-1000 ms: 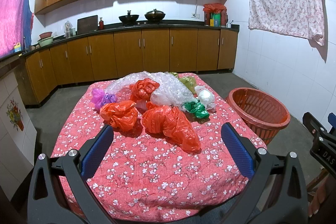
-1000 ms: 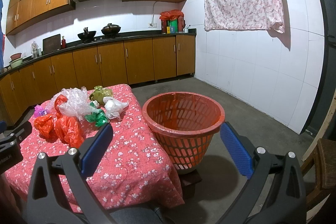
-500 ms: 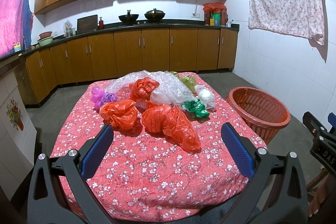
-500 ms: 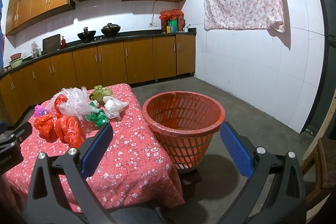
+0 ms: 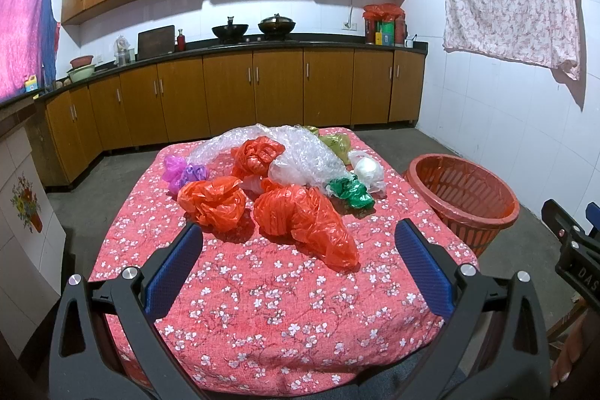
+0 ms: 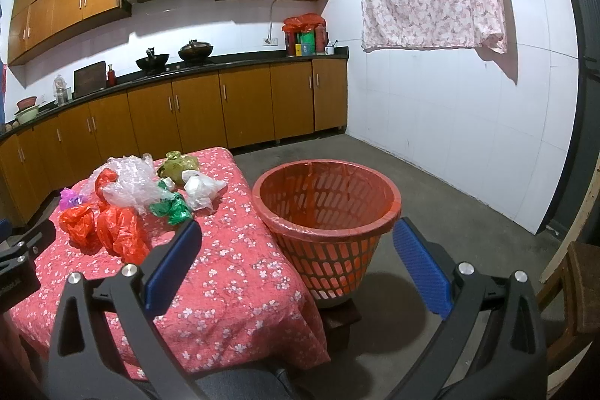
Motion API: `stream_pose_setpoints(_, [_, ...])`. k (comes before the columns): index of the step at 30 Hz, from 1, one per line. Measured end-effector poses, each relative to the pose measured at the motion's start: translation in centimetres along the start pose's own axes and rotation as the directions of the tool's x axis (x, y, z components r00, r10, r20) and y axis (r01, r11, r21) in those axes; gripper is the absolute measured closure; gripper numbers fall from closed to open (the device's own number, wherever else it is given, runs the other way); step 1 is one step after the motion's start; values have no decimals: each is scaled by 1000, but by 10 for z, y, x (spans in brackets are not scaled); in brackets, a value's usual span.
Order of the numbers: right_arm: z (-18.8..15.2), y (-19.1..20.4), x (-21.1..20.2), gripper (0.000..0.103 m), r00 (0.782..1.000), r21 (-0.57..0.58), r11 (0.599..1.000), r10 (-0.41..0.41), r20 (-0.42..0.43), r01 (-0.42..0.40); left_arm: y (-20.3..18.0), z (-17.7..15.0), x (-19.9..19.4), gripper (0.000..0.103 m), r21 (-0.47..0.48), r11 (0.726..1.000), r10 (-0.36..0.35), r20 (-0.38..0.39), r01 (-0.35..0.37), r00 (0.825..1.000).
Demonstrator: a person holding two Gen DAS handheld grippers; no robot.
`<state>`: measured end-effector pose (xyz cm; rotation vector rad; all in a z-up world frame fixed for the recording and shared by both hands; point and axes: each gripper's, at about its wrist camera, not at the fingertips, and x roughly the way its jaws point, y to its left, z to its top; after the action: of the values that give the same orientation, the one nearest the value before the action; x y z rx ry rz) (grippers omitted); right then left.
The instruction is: Collect trash
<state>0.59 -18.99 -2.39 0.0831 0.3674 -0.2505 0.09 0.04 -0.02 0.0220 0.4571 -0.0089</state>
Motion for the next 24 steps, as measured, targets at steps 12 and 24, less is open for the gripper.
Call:
stream_pose_setpoints(12, [-2,1,5,4,1000,-2,1000,10,-19,-10,5,-16,12,2,-6,1000,10,-13,-10,1000])
stream_pose_setpoints(24, [8,22,38,4,988,9,990,144,-57,-143,53,-16,30,2,-49,989,138,-63,-141,988])
